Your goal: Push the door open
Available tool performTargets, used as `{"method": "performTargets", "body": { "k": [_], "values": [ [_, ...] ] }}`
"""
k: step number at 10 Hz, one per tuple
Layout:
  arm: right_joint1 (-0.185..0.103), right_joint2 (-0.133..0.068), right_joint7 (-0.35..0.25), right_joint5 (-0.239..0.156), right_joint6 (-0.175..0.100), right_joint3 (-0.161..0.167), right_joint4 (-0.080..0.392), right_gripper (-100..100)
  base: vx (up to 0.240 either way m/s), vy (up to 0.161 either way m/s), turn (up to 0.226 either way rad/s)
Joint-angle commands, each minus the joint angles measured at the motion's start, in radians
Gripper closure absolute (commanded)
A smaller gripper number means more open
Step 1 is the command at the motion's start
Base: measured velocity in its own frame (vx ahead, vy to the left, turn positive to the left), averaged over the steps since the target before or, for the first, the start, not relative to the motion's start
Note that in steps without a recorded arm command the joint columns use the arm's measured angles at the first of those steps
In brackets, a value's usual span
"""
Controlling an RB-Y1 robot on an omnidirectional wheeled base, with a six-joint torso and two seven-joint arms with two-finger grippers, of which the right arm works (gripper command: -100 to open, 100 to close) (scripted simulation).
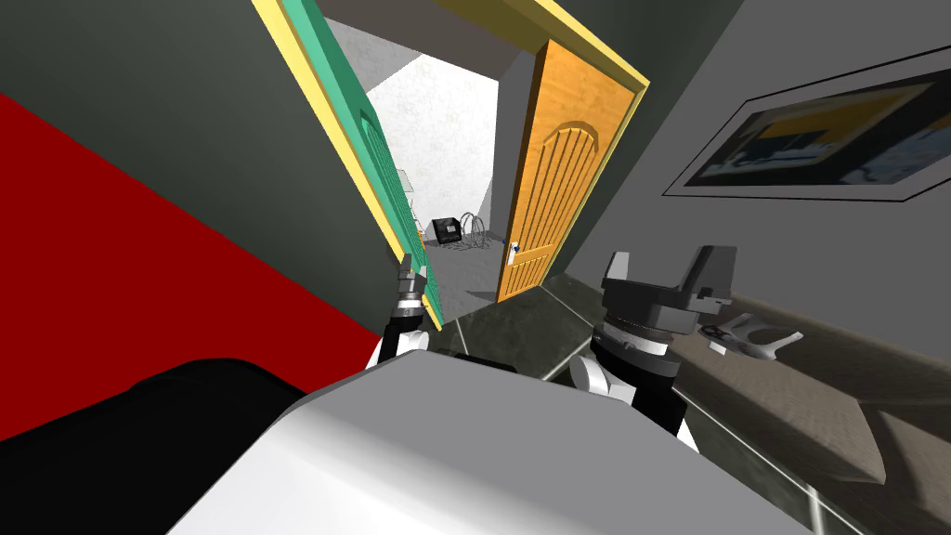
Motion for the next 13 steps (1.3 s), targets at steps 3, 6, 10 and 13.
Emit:
{"method": "performTargets", "body": {
  "k": [3, 6, 10, 13],
  "values": [
    [-0.036, -0.020, -0.032, 0.014, -0.009, 0.011, 0.072, -100, 0.053, -0.007, 0.003],
    [-0.071, -0.039, -0.062, 0.027, -0.019, 0.022, 0.142, -100, 0.065, -0.017, 0.002],
    [-0.116, -0.062, -0.102, 0.044, -0.030, 0.036, 0.232, -100, 0.060, -0.013, 0.002],
    [-0.169, -0.089, -0.148, 0.064, -0.044, 0.053, 0.326, -100, 0.076, -0.020, 0.003]
  ]
}}
